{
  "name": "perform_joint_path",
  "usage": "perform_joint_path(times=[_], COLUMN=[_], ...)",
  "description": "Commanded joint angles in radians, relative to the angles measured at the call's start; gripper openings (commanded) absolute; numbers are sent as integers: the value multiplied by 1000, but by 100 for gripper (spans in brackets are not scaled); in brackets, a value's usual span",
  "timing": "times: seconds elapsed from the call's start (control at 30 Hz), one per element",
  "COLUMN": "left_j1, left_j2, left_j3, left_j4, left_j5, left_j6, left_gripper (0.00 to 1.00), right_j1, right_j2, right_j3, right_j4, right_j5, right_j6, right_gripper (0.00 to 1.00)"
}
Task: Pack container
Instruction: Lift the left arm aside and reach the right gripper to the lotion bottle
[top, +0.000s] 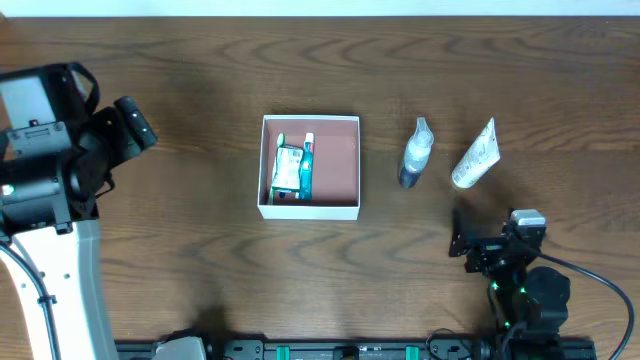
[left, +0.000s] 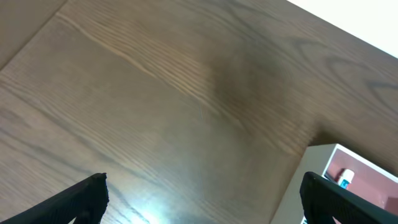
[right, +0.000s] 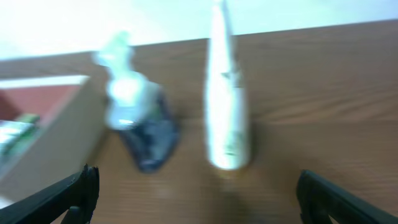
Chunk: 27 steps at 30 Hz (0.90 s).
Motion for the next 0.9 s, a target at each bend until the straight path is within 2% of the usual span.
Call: perform_joint_path(times=[0.0, 0.13, 0.33, 0.43, 0.63, 0.73, 0.8, 0.87], left_j1=[11, 11, 11, 11, 11, 11, 11, 11], left_j2=[0, 0, 0, 0, 0, 0, 0, 0], left_j3=[5, 4, 4, 4, 4, 4, 4, 4], left_j4=[-5, -5, -5, -5, -5, -5, -5, -5], left_j5=[-12, -12, -12, -12, -12, -12, -12, -12], left_j6=[21, 21, 21, 21, 21, 21, 21, 21], left_gripper=[98, 98, 98, 98, 98, 98, 98, 98], right_j1=[6, 6, 6, 6, 6, 6, 6, 5], right_j2=[-6, -4, 119, 262, 669, 868, 973, 1055], right_j3=[0, 48, 317, 522, 1009, 1212, 1303, 1339], right_j4=[50, 134, 69, -86, -529, -717, -814, -837], right_j5=[-208, -256, -231, -163, -4, 9, 14, 30], right_j6=[190, 273, 191, 107, -43, -99, -121, -142], right_gripper=[99, 99, 99, 99, 99, 99, 99, 99])
